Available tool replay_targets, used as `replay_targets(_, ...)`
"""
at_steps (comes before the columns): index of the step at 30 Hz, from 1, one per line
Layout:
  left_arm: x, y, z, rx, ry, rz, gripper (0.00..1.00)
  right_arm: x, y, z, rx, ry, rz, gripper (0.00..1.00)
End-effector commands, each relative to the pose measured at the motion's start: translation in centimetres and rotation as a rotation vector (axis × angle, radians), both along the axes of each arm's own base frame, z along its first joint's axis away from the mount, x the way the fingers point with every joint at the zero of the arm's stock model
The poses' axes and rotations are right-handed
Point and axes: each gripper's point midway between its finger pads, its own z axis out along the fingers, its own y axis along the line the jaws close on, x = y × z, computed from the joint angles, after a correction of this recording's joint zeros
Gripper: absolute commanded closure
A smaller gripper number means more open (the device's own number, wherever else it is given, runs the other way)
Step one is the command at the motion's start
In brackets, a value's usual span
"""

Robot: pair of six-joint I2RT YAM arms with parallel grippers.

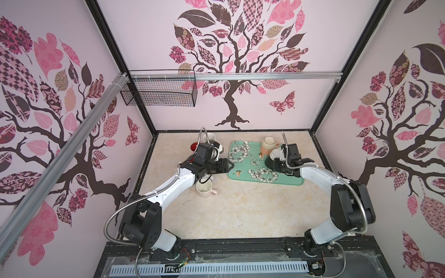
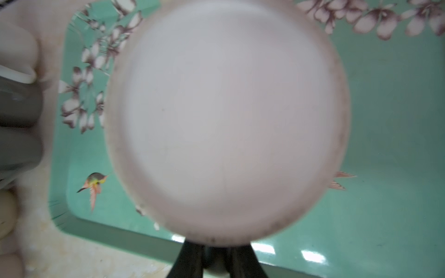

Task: Turn the mug right side up
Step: Pick up the mug from the tray, then place the mug at the center of the table.

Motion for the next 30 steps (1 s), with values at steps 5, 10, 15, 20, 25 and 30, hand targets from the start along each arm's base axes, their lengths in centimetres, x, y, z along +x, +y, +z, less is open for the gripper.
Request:
replay_targets(5,0.7,-0.4,0.8,-0.096,-0.021,0.03,0.37,2.5,6.0,9.4,0.457,-0.288,0.105,1.0)
replay_targets(10,1.0,-1.3,1.5,-0.214,-0.004,0.047,0.35,2.5,8.1,13.7,0.674,-0.381,0.181,1.0)
replay_targets(15,2.3,-1.5,4.3,-0.348,-0.023,0.064,0.32,1.7,9.6,19.0,0.839,-0.474,0.292,1.0)
replay_targets(20,3.2,-2.0,7.9,-0.396,-0.085,0.026,0.3,0.2,11.1,23.5,0.947,-0.552,0.416,1.0)
replay_targets(25,3.1,-3.3,10.9,-0.456,-0.093,-0.052,0.3,-2.1,13.8,26.6,1.026,-0.595,0.55,1.0)
replay_targets(30,2.6,-3.9,13.9,-0.537,-0.171,-0.127,0.32,-3.2,15.6,27.6,1.077,-0.59,0.613,1.0)
